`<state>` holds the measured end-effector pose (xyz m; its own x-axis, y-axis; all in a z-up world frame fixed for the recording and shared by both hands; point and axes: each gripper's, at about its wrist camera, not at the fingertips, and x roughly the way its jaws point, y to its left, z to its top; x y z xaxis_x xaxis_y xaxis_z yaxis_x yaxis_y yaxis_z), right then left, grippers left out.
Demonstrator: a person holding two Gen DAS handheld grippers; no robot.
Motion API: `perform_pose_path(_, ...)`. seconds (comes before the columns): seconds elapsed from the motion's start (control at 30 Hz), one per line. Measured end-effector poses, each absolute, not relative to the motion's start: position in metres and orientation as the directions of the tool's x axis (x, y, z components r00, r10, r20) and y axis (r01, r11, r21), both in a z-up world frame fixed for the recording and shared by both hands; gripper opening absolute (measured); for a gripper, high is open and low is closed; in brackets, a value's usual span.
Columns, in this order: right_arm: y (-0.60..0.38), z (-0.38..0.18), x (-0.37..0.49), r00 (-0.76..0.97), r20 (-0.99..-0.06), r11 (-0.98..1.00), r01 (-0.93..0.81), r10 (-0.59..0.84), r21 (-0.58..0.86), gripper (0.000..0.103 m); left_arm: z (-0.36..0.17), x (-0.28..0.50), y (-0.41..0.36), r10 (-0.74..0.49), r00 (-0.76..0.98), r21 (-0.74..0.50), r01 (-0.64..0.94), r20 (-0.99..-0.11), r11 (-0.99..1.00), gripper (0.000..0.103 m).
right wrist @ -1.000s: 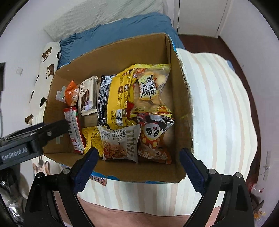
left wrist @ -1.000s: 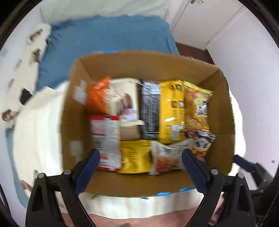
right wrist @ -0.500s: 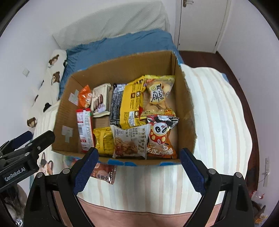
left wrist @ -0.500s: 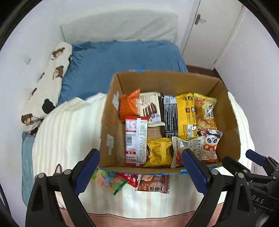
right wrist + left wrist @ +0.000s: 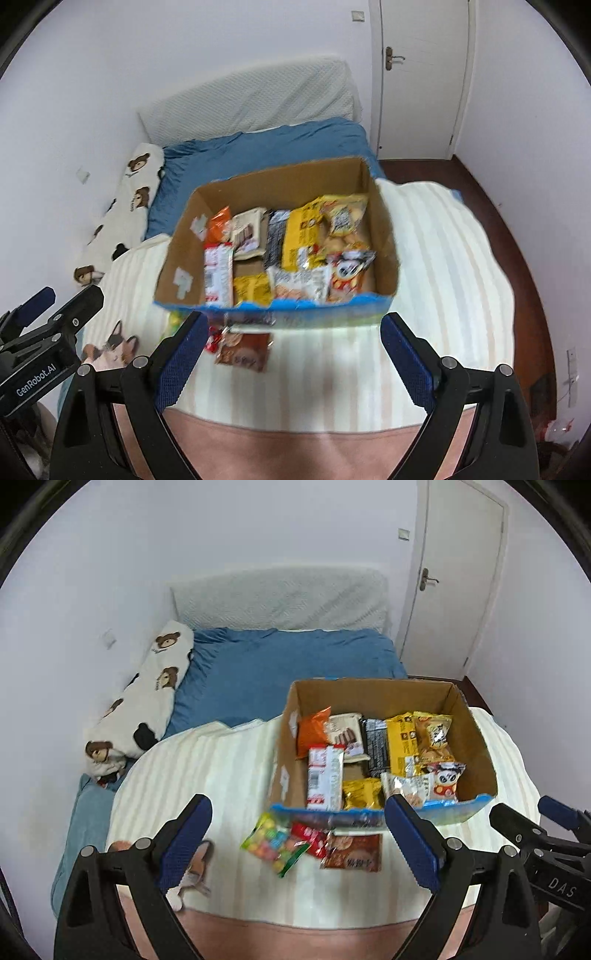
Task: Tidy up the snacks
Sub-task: 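Pull both tools back from the box above the bed, then lower both tools toward the candy bag and brown cookie pack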
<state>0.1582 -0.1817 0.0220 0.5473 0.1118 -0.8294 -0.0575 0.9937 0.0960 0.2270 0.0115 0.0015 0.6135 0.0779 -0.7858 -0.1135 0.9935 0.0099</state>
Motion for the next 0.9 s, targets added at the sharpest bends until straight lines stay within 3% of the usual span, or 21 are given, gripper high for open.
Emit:
perform_pose_path(0.23,-0.17,-0.062,0.162,0.353,-0.889,0.953,-0.031,0.293,0.302,0.096,-0.055,0.214,0.043,0.128,0.497,0.032,-0.197,-0.859,0.98,0.096)
perform_pose_path(0.4,-0.161,-0.152,0.177,0.235,-0.922,0.944,0.048,0.307,0.326,0.096,-0.121,0.223,0.069,0.175,0.354,0.091,-0.243,-0.919,0.966,0.096)
perform_pose_path(0.47,-0.161,-0.176,0.184,0.228,-0.922,0.939,0.072,0.313,0.337,0.094,-0.139,0.226,0.076,0.174,0.315,0.095,-0.251,-0.933,0.963,0.096)
perform_pose_path(0.57,-0.161,-0.204,0.195,0.244,-0.91,0.922,0.115,0.334,0.369,0.083,-0.165,0.237,0.083,0.15,0.267,0.084,-0.244,-0.952,0.966,0.096)
perform_pose_path(0.67,-0.159,-0.211,0.203,0.295,-0.884,0.902,0.124,0.363,0.412,0.082,-0.179,0.25,0.087,0.121,0.245,0.065,-0.228,-0.962,0.972,0.096)
perform_pose_path(0.73,-0.152,-0.212,0.209,0.31,-0.872,0.895,0.117,0.378,0.43,0.075,-0.19,0.261,0.084,0.112,0.226,0.067,-0.196,-0.968,0.978,0.096)
perform_pose_path(0.87,-0.134,-0.218,0.212,0.318,-0.892,0.926,0.09,0.322,0.367,0.038,-0.211,0.281,0.071,0.108,0.186,0.089,-0.11,-0.977,0.99,0.096)
perform_pose_path(0.9,-0.133,-0.218,0.21,0.329,-0.89,0.928,0.088,0.317,0.363,0.035,-0.217,0.284,0.065,0.098,0.173,0.086,-0.077,-0.98,0.993,0.096)
